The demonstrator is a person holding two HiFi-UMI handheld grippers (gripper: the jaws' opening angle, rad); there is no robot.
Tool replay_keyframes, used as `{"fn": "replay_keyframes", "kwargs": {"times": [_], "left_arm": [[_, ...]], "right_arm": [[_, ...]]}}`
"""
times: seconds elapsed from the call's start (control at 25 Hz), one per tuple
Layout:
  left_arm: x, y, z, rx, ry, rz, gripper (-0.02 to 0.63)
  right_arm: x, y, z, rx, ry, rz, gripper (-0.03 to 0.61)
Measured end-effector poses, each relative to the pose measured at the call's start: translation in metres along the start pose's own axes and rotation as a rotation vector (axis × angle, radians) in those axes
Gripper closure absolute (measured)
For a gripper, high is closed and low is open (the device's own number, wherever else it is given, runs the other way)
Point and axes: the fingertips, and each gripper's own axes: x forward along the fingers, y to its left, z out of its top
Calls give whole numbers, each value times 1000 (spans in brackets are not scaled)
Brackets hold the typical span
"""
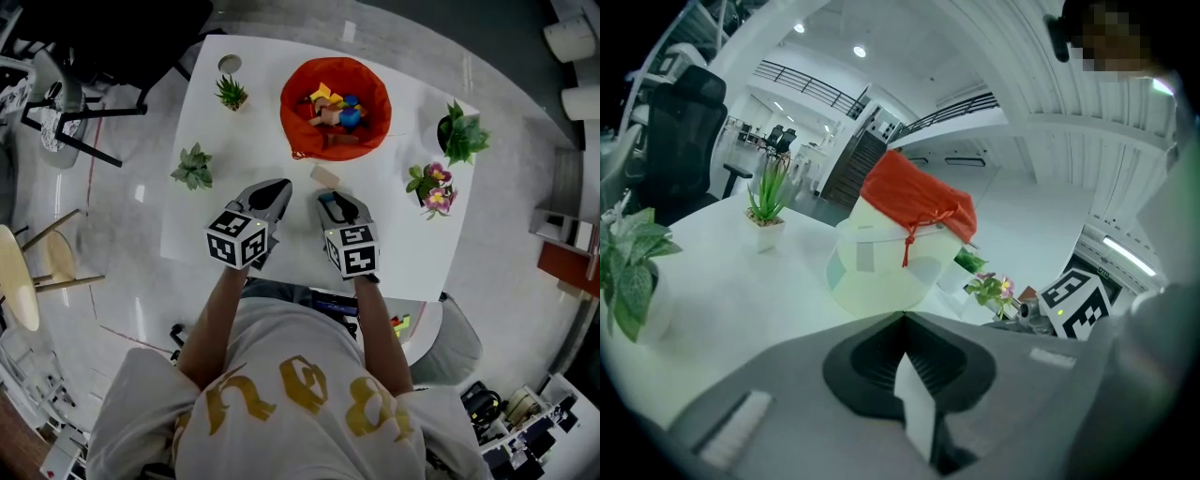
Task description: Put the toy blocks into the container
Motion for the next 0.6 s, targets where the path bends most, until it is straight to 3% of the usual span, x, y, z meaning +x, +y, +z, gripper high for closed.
{"fn": "replay_keyframes", "kwargs": {"times": [0.6], "left_arm": [[-11, -22, 19, 27, -64, -6, 614]], "right_arm": [[-31, 1, 24, 6, -109, 4, 414]]}}
